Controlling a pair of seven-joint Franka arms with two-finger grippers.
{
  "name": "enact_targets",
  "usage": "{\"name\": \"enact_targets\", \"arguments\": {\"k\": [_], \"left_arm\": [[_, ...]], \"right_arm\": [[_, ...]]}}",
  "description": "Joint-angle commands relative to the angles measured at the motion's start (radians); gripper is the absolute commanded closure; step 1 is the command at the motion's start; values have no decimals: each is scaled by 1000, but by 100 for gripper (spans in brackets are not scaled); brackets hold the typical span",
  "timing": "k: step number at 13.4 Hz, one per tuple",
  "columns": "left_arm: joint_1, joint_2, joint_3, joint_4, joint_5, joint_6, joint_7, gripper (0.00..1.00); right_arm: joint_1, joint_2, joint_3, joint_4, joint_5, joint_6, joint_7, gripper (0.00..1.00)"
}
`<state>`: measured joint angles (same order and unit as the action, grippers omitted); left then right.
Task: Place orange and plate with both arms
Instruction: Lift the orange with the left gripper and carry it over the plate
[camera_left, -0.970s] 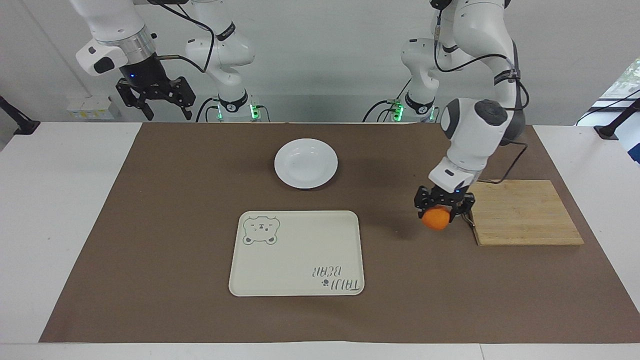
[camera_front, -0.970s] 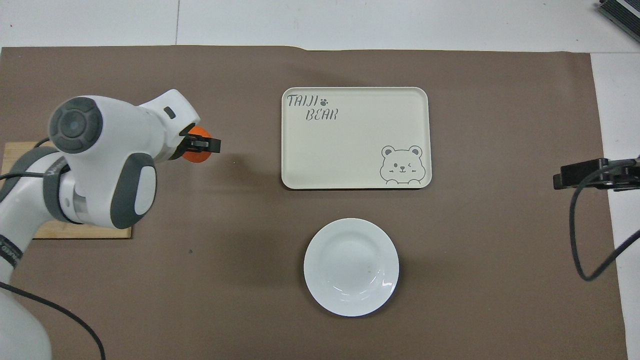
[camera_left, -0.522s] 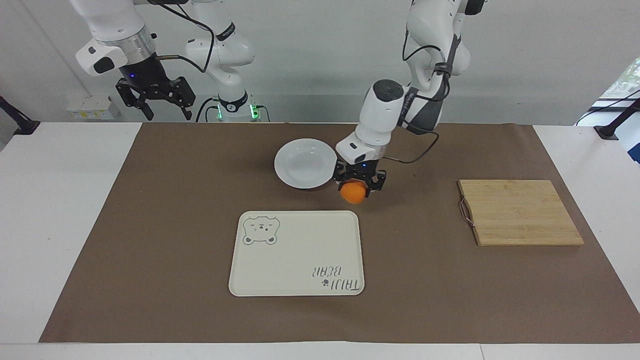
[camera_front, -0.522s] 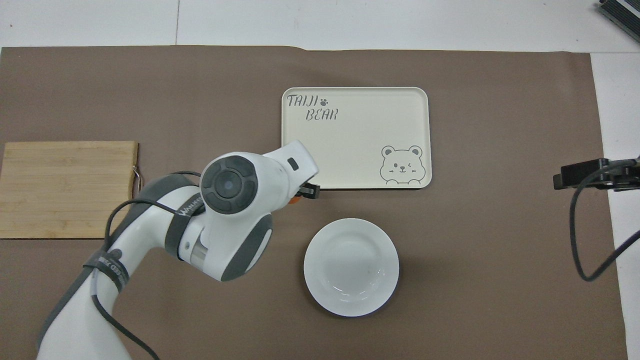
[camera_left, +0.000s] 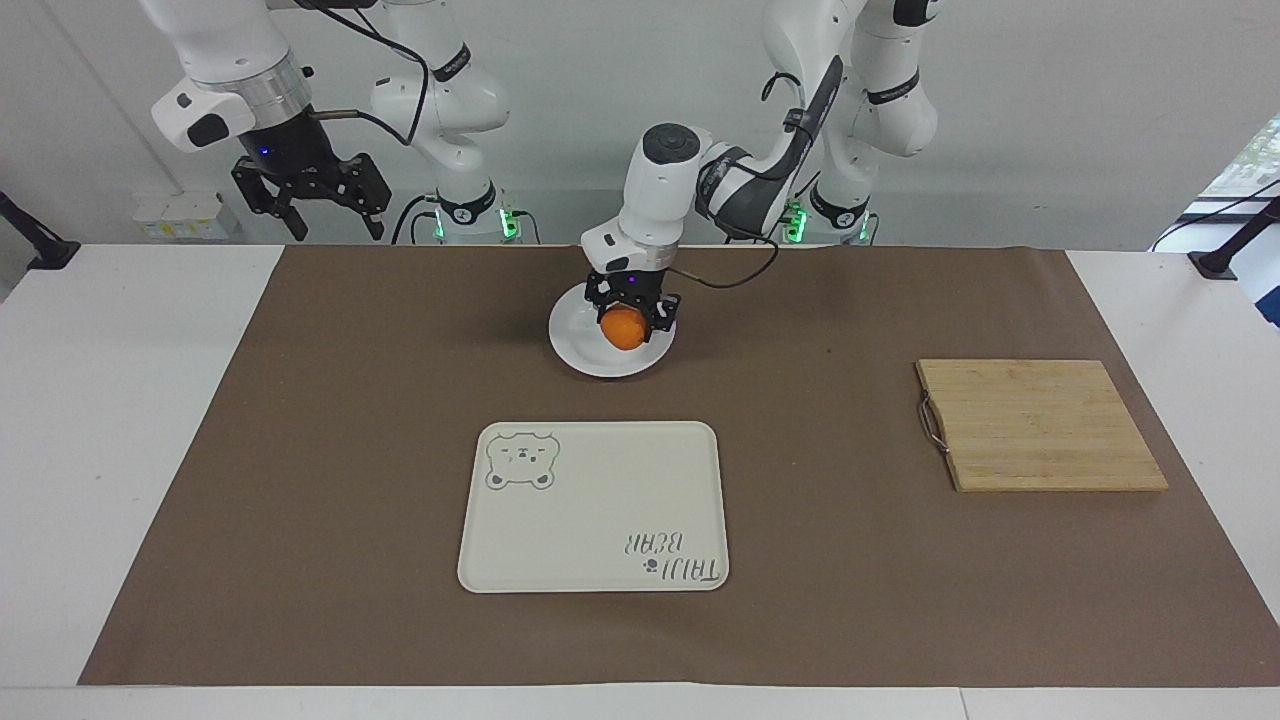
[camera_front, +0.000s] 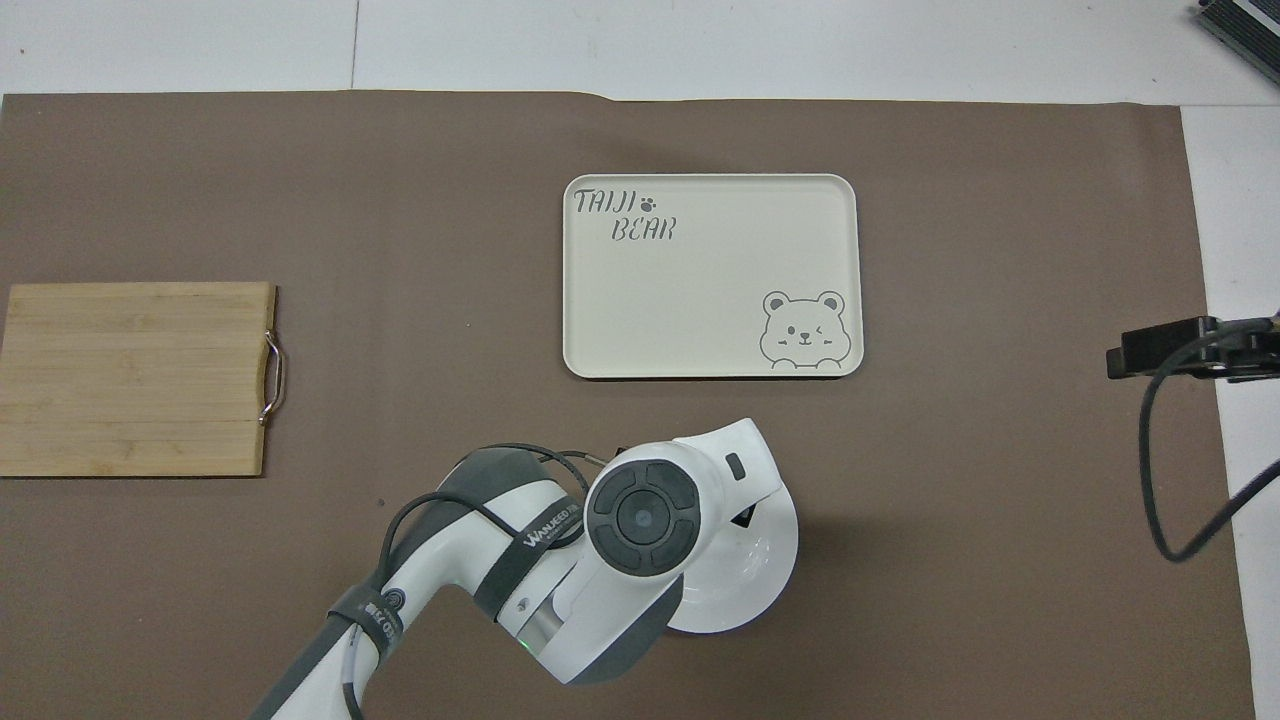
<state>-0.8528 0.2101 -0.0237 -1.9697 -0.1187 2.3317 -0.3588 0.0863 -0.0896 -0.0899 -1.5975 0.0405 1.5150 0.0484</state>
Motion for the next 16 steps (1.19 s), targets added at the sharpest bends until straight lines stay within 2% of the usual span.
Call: {"name": "enact_targets", "arguments": {"k": [1,2,3,6,8,13,16], "left_arm": [[-31,-20,21,-44,-18,-2,17,100],[-43,-12,21,-47,-18,1,12,99],[-52,5,21,-52,-19,6,8,90],[-74,12,19,-55,-50,6,14,39],[-81,15,21,-55,-50,8,17,0],[-57,5,25,-15,-49,-5,21,0],[15,-30,33,3,-41,-14,21,0]], "right_arm": [[-10,-6,-1,4,21,-13,-18,0],[-10,-6,-1,4,21,-13,-18,0],[-10,-6,-1,4,21,-13,-18,0],[-10,-6,-1,4,21,-13,-18,0],[-10,-6,-1,4,21,-13,-16,0],[-10,-6,-1,4,21,-13,-18,0],[-10,-6,-1,4,21,-13,-18,0]]}}
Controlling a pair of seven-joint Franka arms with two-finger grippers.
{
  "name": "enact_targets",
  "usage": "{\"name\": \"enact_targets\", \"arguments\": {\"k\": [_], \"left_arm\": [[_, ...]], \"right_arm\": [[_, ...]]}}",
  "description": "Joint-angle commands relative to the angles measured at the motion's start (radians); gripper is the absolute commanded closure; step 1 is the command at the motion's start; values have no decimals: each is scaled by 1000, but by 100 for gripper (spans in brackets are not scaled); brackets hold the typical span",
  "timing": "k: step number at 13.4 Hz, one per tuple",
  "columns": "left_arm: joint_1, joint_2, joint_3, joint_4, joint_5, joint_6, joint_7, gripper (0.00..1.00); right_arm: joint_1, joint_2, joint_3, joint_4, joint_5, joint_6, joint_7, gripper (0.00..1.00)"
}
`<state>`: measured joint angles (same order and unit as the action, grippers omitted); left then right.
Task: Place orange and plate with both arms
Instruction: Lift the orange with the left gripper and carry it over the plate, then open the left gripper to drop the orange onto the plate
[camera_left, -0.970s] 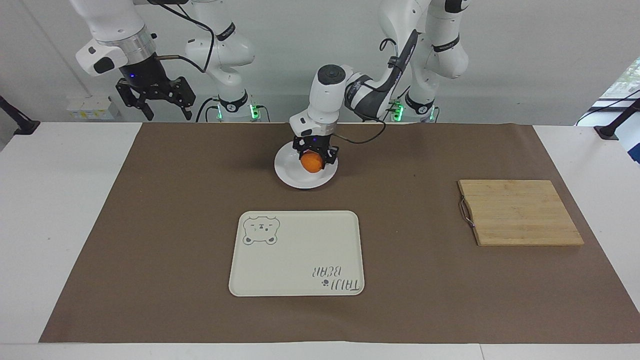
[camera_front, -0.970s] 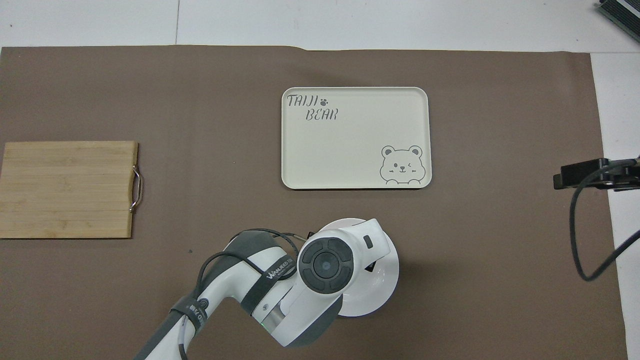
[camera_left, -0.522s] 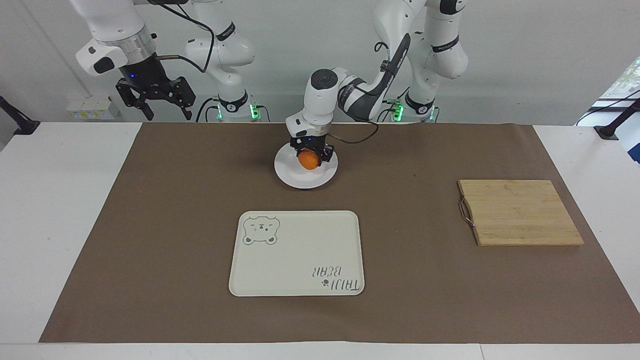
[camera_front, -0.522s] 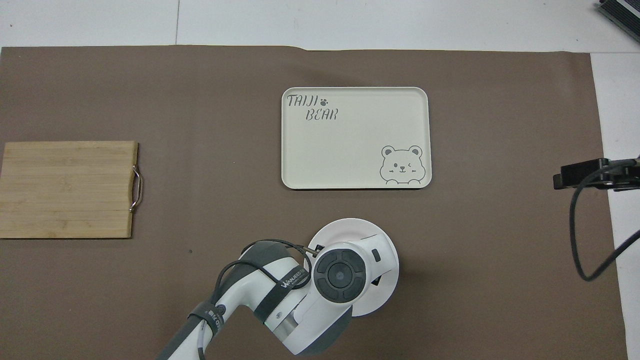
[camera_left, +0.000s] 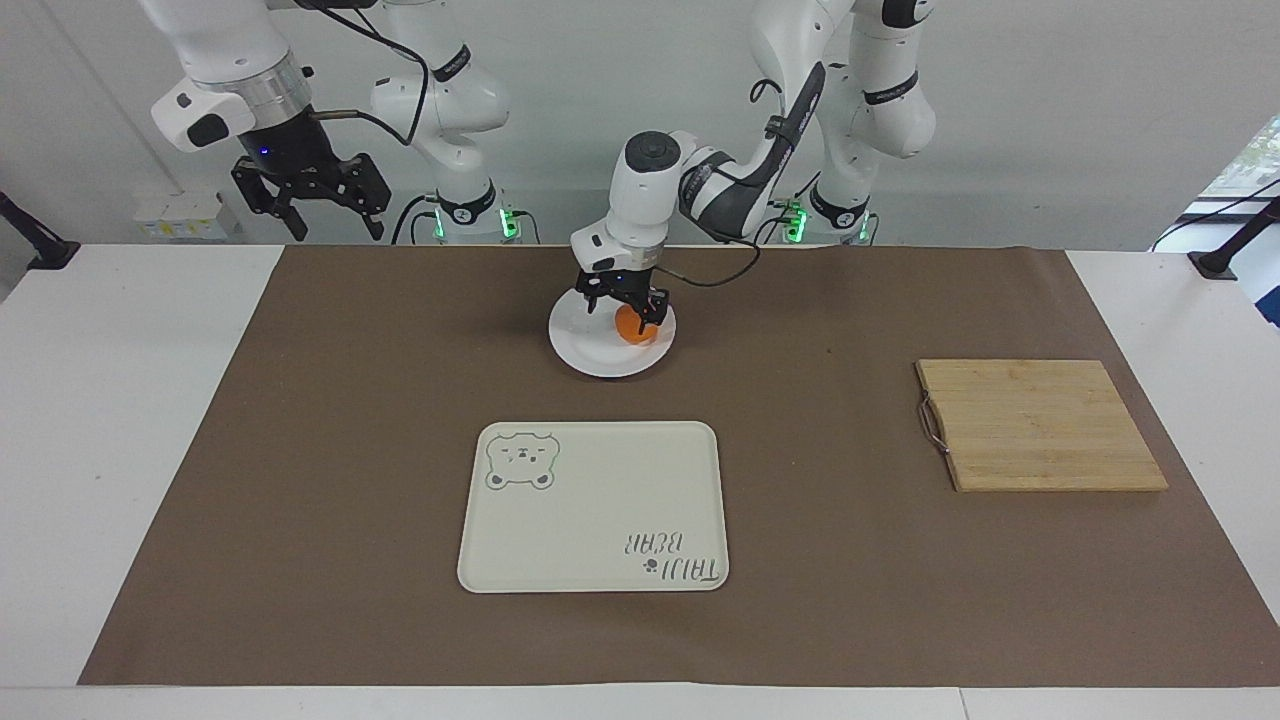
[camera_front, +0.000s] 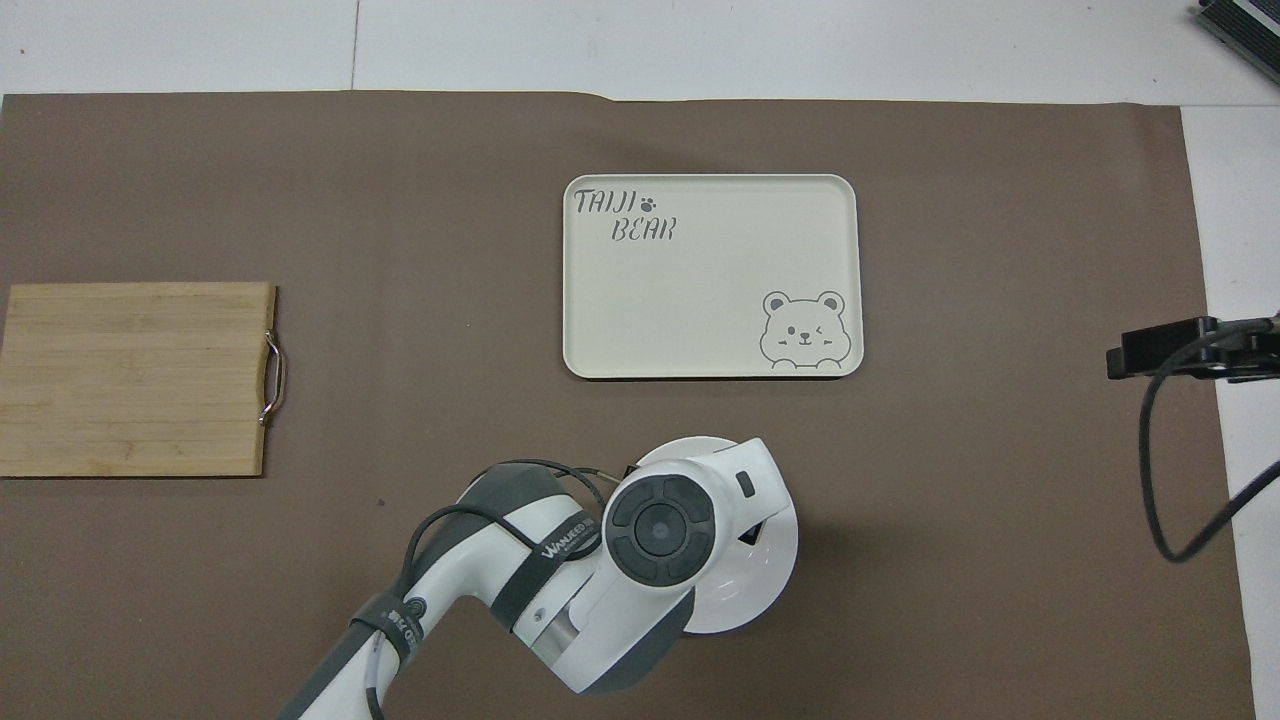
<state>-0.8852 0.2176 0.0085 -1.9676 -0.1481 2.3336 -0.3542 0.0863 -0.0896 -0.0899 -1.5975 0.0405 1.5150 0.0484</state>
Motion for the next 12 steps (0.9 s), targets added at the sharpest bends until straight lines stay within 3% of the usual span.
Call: {"name": "enact_targets", "arguments": {"k": [1,5,7,10,12], "left_arm": [[72,-50,2,7,-7,-20,17,0],[247,-104,2,16,48,-52,20,0],[357,-145,2,41,48,-111,126,0],[511,-164,2,168,50,-371,326,0],[589,-188,4,246,117,-517,410,0]], "right_arm": [[-10,-6,-1,2,21,-13,-16,0],[-10,-6,-1,2,21,-13,-18,0],[-10,-6,-1,4,21,-13,-18,0],[-10,-6,-1,4,21,-13,-18,0],[-10,-6,-1,4,21,-13,-18,0]]}}
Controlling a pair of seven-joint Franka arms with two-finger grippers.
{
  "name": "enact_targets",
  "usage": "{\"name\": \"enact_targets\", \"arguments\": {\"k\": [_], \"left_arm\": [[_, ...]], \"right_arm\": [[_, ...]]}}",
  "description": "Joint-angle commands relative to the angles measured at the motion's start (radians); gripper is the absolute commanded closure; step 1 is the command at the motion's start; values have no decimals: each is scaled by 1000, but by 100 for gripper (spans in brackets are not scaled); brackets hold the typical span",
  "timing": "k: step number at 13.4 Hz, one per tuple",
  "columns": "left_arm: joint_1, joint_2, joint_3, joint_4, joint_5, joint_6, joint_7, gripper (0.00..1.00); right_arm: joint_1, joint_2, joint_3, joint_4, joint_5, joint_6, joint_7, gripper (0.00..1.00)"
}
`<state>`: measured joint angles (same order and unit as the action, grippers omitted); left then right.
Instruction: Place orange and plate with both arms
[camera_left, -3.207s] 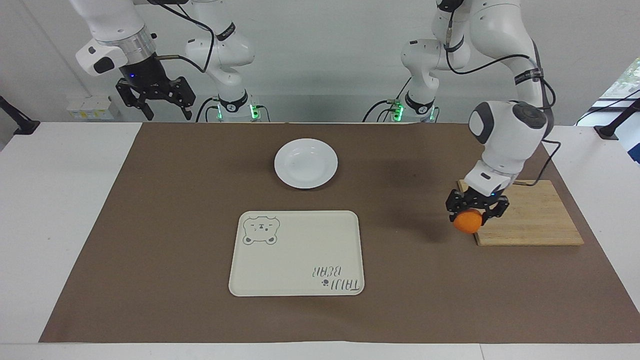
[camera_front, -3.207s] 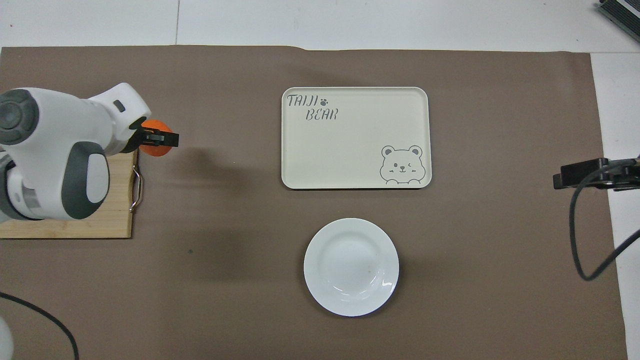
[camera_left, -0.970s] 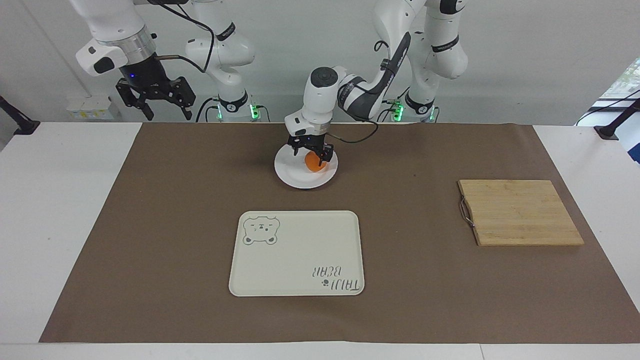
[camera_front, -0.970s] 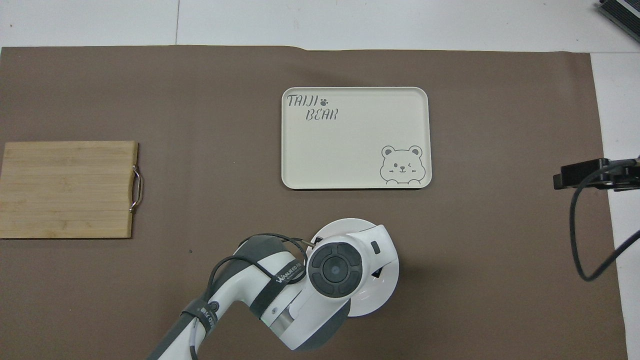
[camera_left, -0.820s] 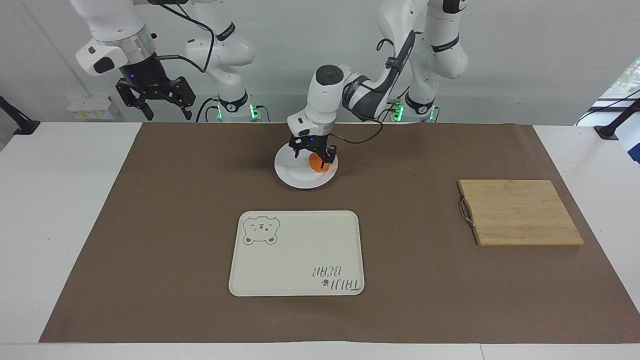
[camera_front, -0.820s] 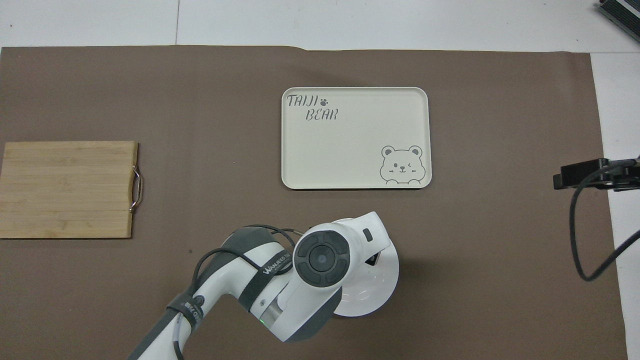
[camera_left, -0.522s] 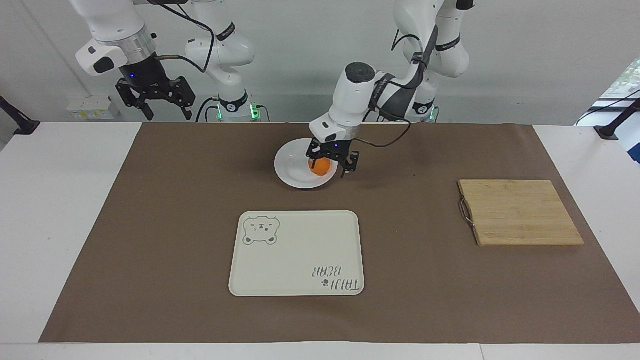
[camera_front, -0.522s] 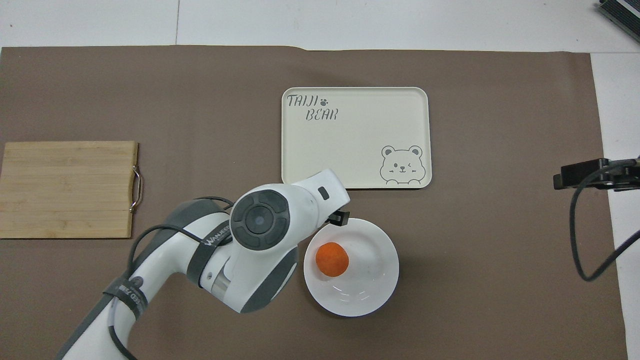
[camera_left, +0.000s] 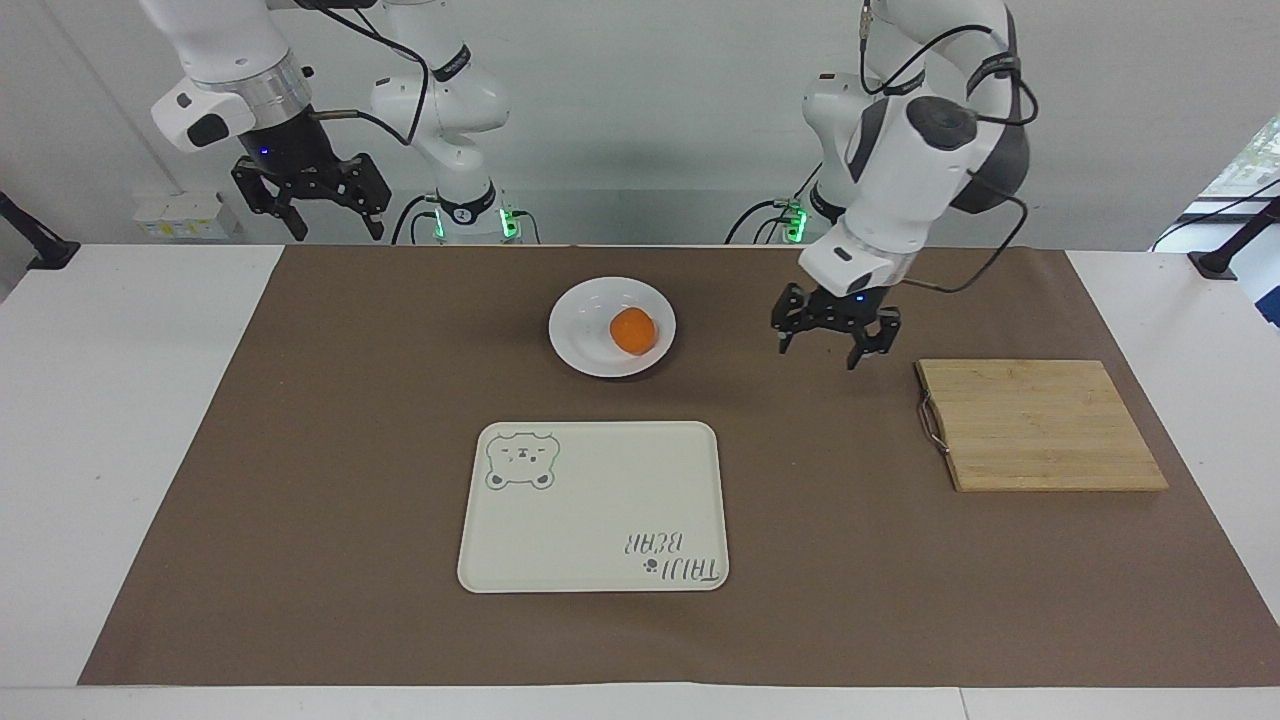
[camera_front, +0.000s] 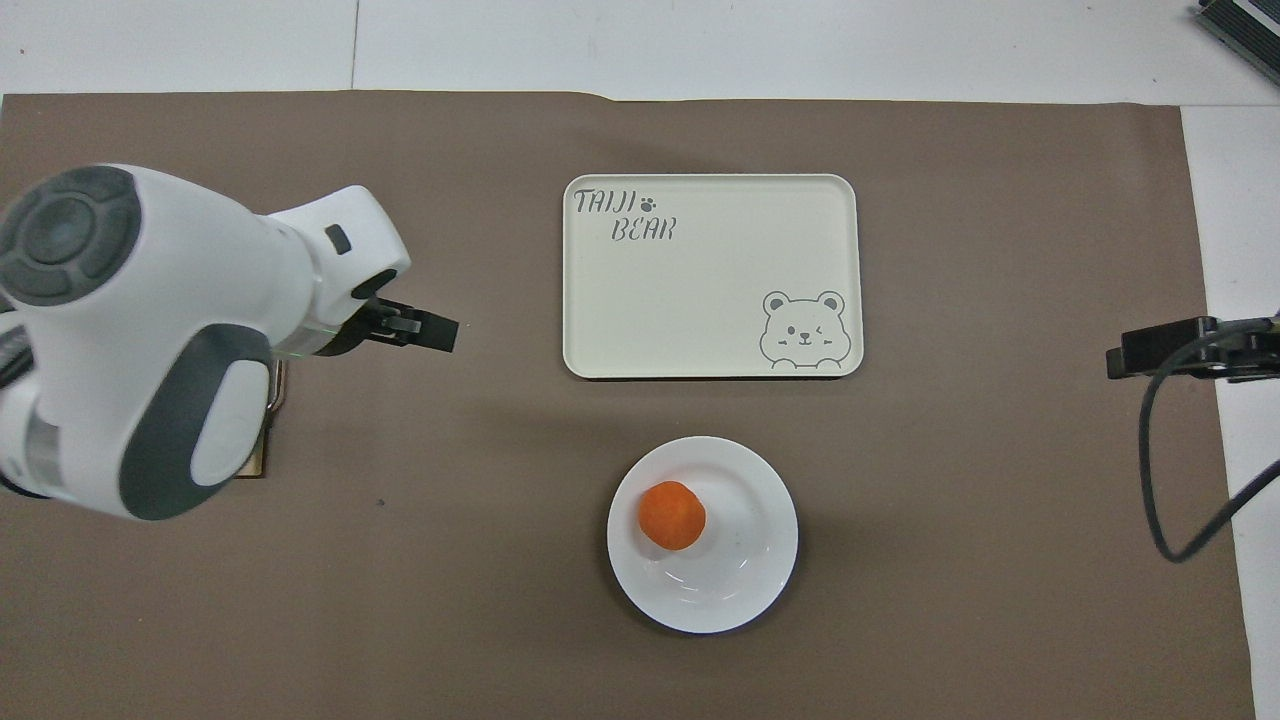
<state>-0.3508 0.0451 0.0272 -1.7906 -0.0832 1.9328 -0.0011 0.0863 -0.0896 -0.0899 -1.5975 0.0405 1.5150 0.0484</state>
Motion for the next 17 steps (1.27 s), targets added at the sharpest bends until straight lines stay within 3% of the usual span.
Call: {"name": "enact_targets", "arguments": {"k": [1,3,7,13,17], "left_arm": [[77,-33,-13,95,59,-174,93,0],[116,-65,-6,138,59,-259,105,0],[153,-56,-1,278,56,-424,109,0],[239,-25,-1,382,59,-509,142,0],[280,-22,-10,399,63,-525,136,0]], "right_arm": [[-10,-6,-1,4,21,-13,-18,0],[-10,-6,-1,4,21,-13,-16,0],[-10,-6,-1,4,21,-13,-18,0],[-10,-6,-1,4,21,-13,-15,0],[-17,-6,-5,2,6,-13,-15,0]]}}
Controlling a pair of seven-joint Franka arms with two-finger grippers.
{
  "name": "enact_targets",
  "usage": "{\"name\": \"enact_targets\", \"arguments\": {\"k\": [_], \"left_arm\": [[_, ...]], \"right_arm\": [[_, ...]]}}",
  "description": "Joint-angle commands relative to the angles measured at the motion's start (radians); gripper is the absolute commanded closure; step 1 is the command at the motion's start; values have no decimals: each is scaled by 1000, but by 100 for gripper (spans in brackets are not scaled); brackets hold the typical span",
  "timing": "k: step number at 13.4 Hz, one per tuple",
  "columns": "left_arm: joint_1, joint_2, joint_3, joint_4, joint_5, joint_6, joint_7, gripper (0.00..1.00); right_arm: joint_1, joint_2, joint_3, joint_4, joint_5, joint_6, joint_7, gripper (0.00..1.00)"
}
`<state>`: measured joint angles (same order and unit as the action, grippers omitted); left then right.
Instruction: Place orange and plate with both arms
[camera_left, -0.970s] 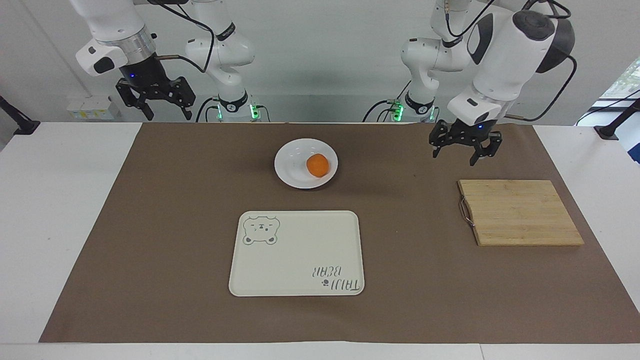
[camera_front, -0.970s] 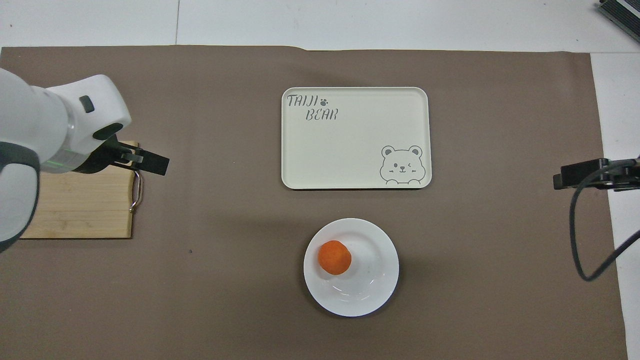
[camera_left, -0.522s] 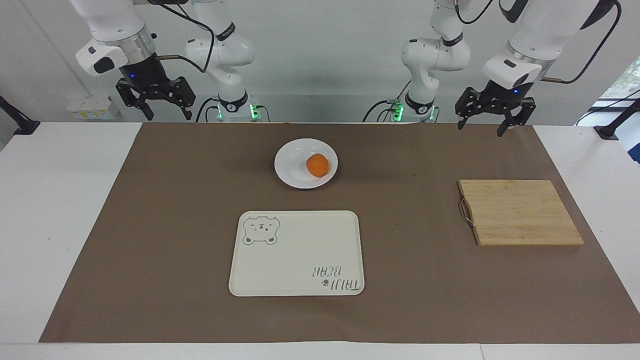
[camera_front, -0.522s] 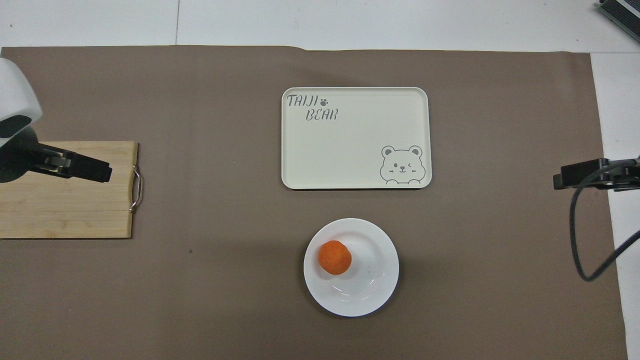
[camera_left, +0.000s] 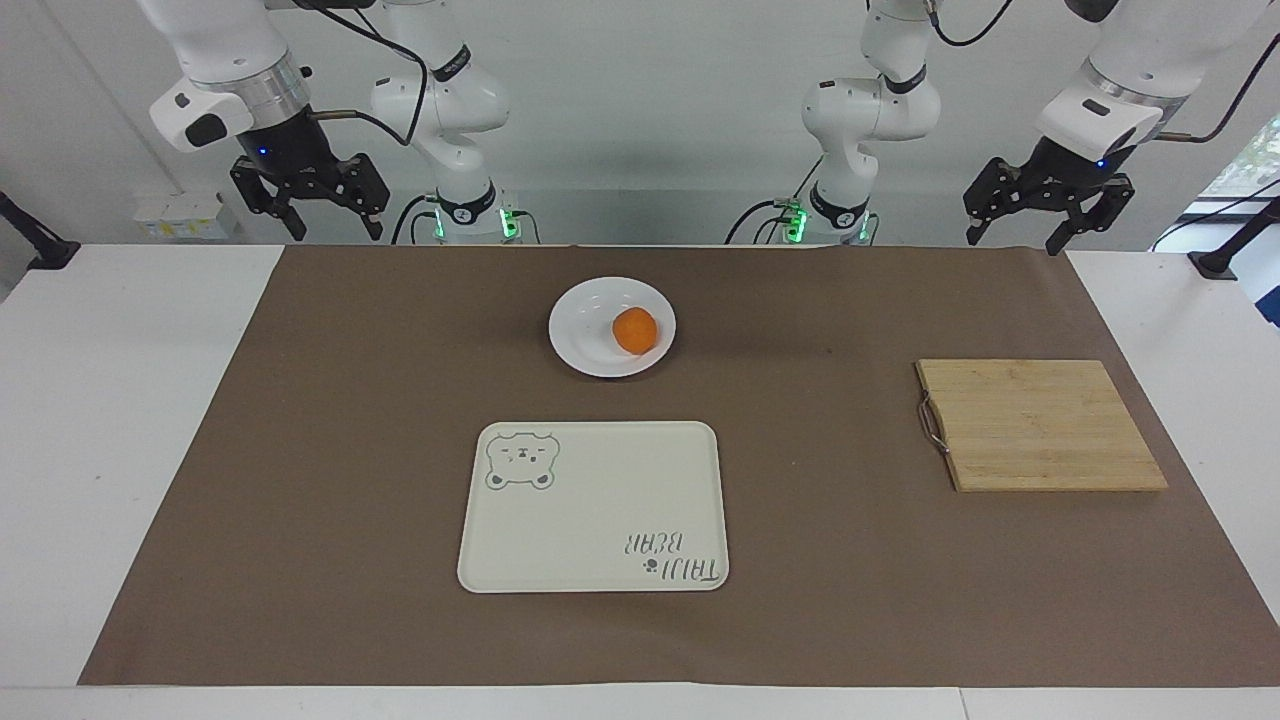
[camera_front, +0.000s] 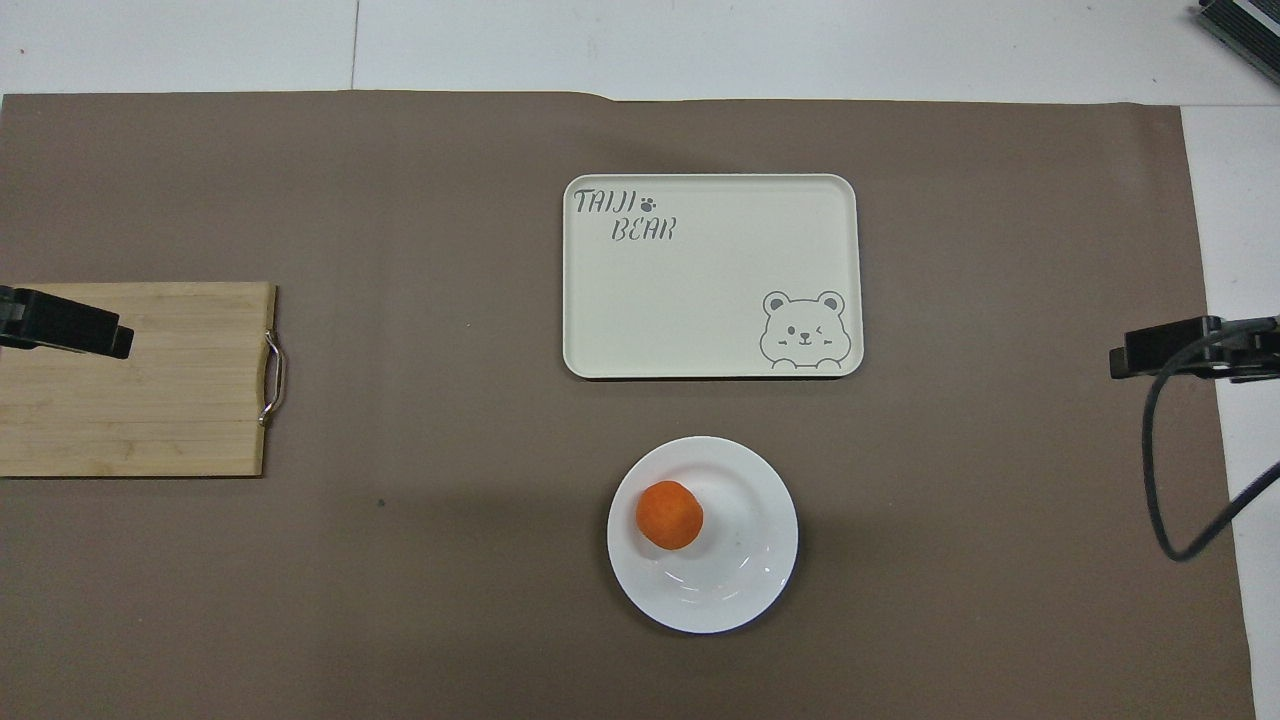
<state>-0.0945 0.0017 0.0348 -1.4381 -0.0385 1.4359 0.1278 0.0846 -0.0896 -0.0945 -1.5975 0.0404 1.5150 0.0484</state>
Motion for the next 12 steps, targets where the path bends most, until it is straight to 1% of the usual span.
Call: {"name": "enact_targets", "arguments": {"k": [1,4,6,7,8,10,12], "left_arm": [[24,18,-18,36,14,-17,6,0],[22,18,-18,13,14,-6,4,0],[22,6,-16,-13,14,-5,3,0],[19,4,-18,-13,15,-5,3,0],[18,3,-16,-16,15,-6,1,0],[18,-17,-16,-50,22,7,-20,0],[13,-34,-18,-79,51,21,-31,0]], "right_arm": [[-29,-6,-1,2,6,-15,-15,0],[-39,-27,1,-10,6,-13,-24,0],[-36,-35,2,-59,22,4,-7,0],[-26,-27,2,-79,26,29,-7,0],[-22,-30,4,-123,27,86,-8,0],[-22,-32,6,-195,125,145,-7,0],[-16,-30,12,-269,153,210,-8,0]]}}
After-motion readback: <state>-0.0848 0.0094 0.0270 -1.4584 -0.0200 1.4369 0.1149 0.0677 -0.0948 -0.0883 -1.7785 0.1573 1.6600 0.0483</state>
